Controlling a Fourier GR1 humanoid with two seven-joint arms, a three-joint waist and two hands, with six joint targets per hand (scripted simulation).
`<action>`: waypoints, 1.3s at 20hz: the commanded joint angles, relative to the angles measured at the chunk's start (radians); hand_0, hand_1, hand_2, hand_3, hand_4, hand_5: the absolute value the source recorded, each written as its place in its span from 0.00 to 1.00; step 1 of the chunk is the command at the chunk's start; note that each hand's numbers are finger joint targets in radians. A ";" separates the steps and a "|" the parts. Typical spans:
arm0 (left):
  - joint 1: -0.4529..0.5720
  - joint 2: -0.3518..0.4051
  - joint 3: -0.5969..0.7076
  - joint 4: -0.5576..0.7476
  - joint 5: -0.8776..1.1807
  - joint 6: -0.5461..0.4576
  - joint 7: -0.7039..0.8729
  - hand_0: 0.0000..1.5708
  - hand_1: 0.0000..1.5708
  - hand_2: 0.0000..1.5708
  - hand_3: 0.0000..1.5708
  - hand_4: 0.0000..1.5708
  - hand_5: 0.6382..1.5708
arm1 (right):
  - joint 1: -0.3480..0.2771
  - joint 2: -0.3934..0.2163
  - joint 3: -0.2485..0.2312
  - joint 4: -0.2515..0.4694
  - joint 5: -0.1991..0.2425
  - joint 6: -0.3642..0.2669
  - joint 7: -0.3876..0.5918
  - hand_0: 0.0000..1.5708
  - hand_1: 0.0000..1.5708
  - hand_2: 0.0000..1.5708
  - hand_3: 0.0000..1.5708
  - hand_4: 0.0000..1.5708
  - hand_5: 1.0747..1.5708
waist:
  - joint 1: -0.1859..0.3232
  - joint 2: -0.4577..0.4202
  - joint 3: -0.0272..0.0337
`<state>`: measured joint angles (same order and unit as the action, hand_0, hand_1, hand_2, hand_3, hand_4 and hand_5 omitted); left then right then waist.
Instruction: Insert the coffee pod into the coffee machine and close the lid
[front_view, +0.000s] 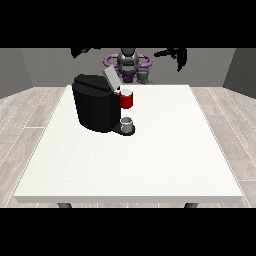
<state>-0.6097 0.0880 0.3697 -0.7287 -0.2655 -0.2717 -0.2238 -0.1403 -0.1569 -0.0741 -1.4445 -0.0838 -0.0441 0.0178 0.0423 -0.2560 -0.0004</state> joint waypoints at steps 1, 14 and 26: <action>0.076 -0.049 -0.015 -0.068 0.040 -0.014 0.008 0.00 0.00 0.00 0.00 0.00 1.00 | -0.004 -0.033 -0.003 -0.024 -0.023 0.057 0.019 0.00 0.00 0.00 0.00 0.00 1.00 | 0.046 -0.027 0.0006; 0.242 -0.059 -0.081 -0.344 0.161 -0.074 0.075 0.00 0.00 0.00 0.00 0.00 1.00 | -0.135 -0.006 0.058 0.012 0.059 0.064 0.029 0.00 0.00 0.00 0.00 0.08 1.00 | 0.110 0.090 0.0006; 0.271 -0.066 -0.178 -0.603 0.253 -0.002 0.244 0.00 0.00 0.00 0.00 0.00 1.00 | -0.267 -0.043 -0.049 0.254 0.019 0.118 -0.073 0.00 0.00 0.00 0.00 0.00 1.00 | 0.136 0.223 0.0009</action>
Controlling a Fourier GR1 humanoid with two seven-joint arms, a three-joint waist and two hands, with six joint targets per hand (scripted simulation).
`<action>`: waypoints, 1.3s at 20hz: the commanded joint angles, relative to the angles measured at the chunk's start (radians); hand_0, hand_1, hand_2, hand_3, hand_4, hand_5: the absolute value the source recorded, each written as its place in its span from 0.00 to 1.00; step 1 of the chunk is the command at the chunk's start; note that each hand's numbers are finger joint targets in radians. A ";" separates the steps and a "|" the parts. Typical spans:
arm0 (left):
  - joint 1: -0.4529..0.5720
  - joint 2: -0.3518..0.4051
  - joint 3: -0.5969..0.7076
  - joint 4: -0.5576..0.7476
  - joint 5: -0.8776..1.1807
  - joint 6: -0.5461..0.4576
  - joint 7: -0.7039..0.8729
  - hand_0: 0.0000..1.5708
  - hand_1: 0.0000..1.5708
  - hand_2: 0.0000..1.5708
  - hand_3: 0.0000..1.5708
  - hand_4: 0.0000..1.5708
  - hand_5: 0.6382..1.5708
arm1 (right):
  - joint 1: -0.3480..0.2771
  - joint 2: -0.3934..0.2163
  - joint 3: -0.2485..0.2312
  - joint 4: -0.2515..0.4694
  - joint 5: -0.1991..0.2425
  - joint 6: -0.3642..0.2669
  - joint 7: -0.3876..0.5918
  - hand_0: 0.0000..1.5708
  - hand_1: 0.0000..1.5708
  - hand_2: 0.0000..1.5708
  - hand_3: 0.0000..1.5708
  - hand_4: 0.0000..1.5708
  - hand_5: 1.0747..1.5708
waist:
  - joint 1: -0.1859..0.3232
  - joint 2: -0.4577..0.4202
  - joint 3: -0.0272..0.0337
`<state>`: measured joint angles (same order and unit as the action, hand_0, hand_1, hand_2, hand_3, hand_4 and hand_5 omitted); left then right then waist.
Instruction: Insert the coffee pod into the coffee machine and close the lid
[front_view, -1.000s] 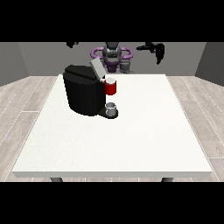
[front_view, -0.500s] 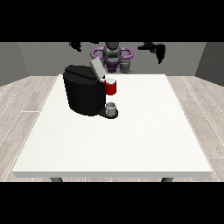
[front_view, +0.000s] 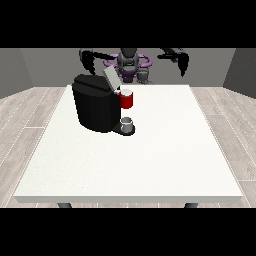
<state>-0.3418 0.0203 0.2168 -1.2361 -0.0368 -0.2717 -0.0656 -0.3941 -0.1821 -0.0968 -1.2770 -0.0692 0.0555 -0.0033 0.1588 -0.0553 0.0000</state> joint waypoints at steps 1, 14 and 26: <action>0.060 0.005 -0.025 -0.101 0.020 0.033 0.052 0.00 0.00 0.00 0.00 0.00 1.00 | -0.035 -0.001 -0.009 0.057 0.000 0.027 -0.042 0.00 0.00 0.00 0.00 0.00 1.00 | -0.033 0.024 0.0001; 0.030 0.077 0.012 -0.147 0.090 0.050 0.050 0.00 0.00 0.00 0.00 0.00 1.00 | -0.169 0.022 0.019 0.186 0.062 0.025 -0.102 0.00 0.00 0.00 0.00 0.00 1.00 | -0.055 0.112 0.0001; 0.095 0.080 -0.036 -0.155 0.070 0.049 -0.008 0.00 0.00 0.00 0.00 0.00 1.00 | -0.254 0.038 0.032 0.246 0.101 0.006 -0.084 0.00 0.00 0.00 0.00 0.00 1.00 | -0.034 0.133 -0.0001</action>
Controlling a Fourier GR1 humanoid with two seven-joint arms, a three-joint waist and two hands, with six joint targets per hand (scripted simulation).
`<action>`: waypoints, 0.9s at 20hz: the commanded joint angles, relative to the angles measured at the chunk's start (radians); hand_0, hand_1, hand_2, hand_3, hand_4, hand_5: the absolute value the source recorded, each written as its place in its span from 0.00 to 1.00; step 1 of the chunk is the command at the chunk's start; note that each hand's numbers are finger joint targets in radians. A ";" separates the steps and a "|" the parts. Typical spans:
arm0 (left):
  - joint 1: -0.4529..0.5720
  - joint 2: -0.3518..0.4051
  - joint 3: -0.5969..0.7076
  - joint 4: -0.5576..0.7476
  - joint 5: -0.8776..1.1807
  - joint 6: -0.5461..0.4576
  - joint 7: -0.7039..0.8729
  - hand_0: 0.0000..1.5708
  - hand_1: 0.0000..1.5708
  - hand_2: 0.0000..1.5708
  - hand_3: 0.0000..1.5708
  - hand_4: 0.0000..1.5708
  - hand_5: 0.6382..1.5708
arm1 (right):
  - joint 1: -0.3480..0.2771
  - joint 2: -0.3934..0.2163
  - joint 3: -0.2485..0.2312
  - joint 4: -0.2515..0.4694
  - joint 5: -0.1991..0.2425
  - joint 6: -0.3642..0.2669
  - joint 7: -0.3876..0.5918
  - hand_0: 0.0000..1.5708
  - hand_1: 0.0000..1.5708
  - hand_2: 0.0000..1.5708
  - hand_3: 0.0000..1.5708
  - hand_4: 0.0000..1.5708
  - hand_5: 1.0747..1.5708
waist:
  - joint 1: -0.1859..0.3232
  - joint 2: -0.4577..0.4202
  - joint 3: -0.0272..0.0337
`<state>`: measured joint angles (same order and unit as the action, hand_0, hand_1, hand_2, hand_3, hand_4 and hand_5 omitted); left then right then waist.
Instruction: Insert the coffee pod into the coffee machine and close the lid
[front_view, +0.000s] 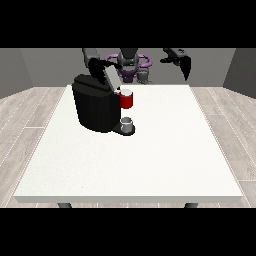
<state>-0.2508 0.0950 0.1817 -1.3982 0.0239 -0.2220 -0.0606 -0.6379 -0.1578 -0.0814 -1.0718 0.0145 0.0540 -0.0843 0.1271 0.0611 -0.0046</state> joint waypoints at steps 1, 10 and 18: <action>0.010 -0.019 -0.023 -0.028 -0.008 0.035 0.028 0.00 0.00 0.00 0.00 0.00 1.00 | -0.048 -0.042 -0.029 0.057 -0.020 0.056 0.023 0.00 0.00 0.00 0.00 0.00 1.00 | 0.007 0.004 0.0047; -0.048 0.041 0.024 0.094 0.008 0.029 -0.029 0.00 0.00 0.00 0.00 0.12 1.00 | -0.099 0.069 0.071 0.041 0.073 -0.028 0.045 0.00 0.00 0.00 0.00 0.14 1.00 | -0.019 0.020 0.0044; -0.008 0.026 -0.006 0.047 0.022 0.018 -0.033 0.00 0.00 0.00 0.00 0.10 1.00 | -0.178 0.004 0.055 0.089 0.119 0.003 0.032 0.00 0.00 0.00 0.00 0.08 1.00 | 0.026 0.021 0.0045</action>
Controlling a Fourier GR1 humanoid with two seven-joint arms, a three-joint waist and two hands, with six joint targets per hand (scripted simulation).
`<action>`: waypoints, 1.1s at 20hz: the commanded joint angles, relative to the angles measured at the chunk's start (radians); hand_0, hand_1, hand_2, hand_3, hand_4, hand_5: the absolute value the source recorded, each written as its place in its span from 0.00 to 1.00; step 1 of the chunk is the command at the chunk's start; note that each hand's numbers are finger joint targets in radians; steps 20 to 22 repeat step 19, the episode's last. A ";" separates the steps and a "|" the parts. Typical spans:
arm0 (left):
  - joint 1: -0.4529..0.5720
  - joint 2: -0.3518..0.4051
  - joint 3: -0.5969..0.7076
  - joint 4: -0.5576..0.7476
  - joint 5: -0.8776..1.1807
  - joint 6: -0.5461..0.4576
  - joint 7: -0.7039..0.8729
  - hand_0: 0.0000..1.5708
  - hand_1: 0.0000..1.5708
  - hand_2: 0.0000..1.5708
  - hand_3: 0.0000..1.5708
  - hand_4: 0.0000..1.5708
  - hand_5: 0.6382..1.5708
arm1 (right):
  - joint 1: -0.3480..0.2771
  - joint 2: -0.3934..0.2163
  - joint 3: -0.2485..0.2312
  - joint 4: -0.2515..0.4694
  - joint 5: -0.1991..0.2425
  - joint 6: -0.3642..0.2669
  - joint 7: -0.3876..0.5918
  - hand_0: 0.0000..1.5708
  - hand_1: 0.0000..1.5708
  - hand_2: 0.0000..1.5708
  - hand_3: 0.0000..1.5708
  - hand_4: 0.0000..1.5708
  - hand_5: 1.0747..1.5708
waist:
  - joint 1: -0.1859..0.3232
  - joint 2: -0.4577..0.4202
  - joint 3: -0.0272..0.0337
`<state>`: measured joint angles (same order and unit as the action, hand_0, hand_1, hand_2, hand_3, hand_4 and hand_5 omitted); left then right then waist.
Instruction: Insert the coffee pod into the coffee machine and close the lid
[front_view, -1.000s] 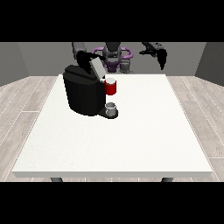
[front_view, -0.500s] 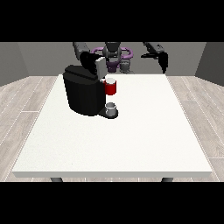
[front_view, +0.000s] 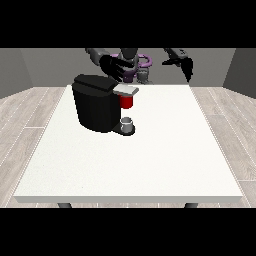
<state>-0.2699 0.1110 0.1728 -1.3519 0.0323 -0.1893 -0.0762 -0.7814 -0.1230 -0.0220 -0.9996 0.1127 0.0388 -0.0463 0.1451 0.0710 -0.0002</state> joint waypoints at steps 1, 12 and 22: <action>-0.011 0.014 0.002 0.007 0.024 -0.017 0.042 0.00 0.00 0.00 0.00 0.00 1.00 | -0.030 0.058 0.038 0.000 0.041 -0.042 0.056 0.00 0.00 0.00 0.00 0.09 1.00 | -0.004 -0.035 0.0000; 0.053 -0.068 -0.059 -0.011 -0.028 0.049 -0.081 0.00 0.00 0.00 0.00 0.16 1.00 | 0.095 0.121 0.082 -0.067 -0.027 0.044 -0.100 0.00 0.00 0.00 0.00 0.16 1.00 | -0.065 -0.092 0.0003; 0.104 -0.014 0.025 0.091 -0.001 0.043 -0.143 0.00 0.00 0.00 0.00 0.12 1.00 | 0.348 0.123 0.200 -0.206 -0.214 -0.003 -0.090 0.00 0.00 0.00 0.00 0.10 1.00 | -0.179 -0.173 -0.0001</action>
